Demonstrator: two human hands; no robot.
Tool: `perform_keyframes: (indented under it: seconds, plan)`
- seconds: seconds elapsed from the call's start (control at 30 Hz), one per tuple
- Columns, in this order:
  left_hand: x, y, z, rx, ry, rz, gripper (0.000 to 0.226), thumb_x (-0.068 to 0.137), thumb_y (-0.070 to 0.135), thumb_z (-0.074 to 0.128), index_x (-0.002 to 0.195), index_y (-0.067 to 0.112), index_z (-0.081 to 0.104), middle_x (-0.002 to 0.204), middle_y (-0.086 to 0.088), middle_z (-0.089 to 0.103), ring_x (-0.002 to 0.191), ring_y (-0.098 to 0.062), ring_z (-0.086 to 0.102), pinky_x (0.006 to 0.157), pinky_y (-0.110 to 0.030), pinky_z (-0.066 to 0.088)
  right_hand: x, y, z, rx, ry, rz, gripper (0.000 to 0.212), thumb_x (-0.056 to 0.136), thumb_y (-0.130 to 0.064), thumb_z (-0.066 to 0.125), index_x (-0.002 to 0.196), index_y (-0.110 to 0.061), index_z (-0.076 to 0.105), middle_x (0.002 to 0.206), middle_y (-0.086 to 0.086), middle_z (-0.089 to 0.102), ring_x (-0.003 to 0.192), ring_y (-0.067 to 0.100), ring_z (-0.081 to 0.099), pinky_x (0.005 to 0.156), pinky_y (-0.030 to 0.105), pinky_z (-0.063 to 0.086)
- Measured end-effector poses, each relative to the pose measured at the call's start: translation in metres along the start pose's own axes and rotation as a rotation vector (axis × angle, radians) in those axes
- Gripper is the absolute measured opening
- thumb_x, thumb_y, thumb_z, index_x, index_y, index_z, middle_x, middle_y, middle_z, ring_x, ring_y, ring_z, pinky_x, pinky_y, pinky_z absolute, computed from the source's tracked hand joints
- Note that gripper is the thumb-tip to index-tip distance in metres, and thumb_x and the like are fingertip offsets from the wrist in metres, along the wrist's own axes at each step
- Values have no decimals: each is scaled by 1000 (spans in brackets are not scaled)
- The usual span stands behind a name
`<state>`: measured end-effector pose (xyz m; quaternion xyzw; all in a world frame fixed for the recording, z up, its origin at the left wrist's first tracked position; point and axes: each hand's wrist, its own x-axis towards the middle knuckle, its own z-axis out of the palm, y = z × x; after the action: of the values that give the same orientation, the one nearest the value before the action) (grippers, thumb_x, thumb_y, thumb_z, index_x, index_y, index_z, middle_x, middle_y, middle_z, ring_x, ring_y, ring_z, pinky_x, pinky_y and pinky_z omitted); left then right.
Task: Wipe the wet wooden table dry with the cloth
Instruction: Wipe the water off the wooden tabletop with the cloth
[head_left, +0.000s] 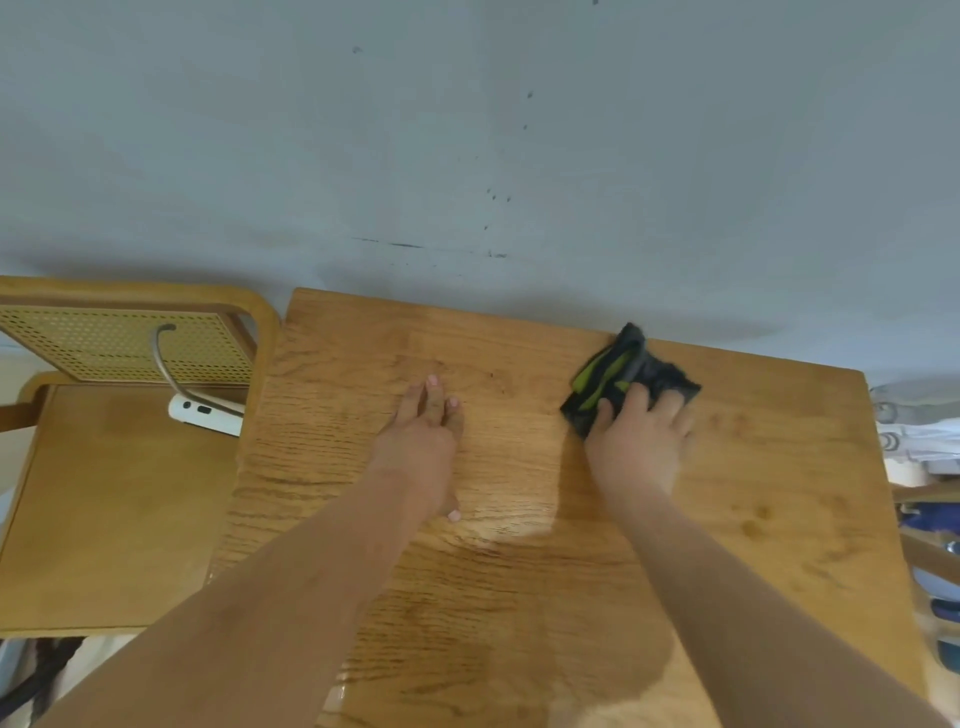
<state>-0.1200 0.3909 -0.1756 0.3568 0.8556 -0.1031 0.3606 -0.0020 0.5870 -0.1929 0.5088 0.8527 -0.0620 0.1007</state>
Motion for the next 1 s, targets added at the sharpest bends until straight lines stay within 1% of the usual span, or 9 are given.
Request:
perform_keyframes:
  seconds: [0.13,0.27,0.33,0.43,0.5,0.7,0.8,0.87,1.0]
  plan:
    - [-2,1,-2,-14,15,-2,135,74,48,86,160,13,-12,162,-15,-31,153,-34,-22,127,-47,14,-79,0,25,18,-6,-393,43,102,-43,49,136,-17,56,132,16,50,118,38,50,104,56,40]
    - [-1,2,-1,2,11,-4,137,73,48,87,160,12,-12,162,-17,-29,154,-37,-19,127,-49,15,-57,37,21,-136,-2,-724,44,101,-54,46,134,-29,59,130,5,56,116,32,55,109,56,29]
    - [1,1,0,18,11,-4,137,73,50,86,160,12,-12,162,-17,-29,154,-37,-18,127,-48,16,-29,49,16,-142,25,-551,43,101,-53,43,138,-33,55,135,5,52,123,31,50,113,56,24]
    - [3,2,1,25,-1,-6,136,74,53,85,161,13,-11,164,-15,-29,155,-36,-18,127,-47,18,-14,41,17,71,28,-40,44,104,-48,41,142,-28,50,143,10,43,132,35,38,113,55,26]
    - [4,2,1,16,3,-6,136,74,52,86,161,12,-10,164,-15,-30,155,-36,-18,126,-47,21,-37,24,24,51,51,-19,41,105,-41,42,139,-22,52,138,14,45,126,38,40,108,55,32]
    - [1,2,-1,10,-5,1,137,73,49,88,161,10,-10,163,-18,-30,155,-37,-18,126,-49,21,-85,52,38,25,65,-809,38,99,-45,54,128,-23,67,122,9,60,108,34,56,100,53,38]
    - [2,2,0,25,-4,1,137,74,51,86,160,11,-13,161,-18,-32,154,-37,-19,126,-49,21,-26,69,23,-23,91,-979,40,99,-52,50,127,-31,67,122,4,60,109,32,57,103,55,34]
    - [1,3,0,42,-10,4,137,76,53,84,160,10,-15,162,-18,-33,154,-37,-19,126,-48,20,13,71,15,-38,124,-764,39,100,-53,49,131,-35,64,128,2,58,116,33,55,106,56,31]
    - [-1,5,-1,46,-20,-6,134,78,53,83,160,11,-16,162,-16,-34,155,-36,-19,122,-49,26,29,36,12,137,72,-28,40,103,-48,42,132,-27,60,135,10,47,126,37,40,111,56,31]
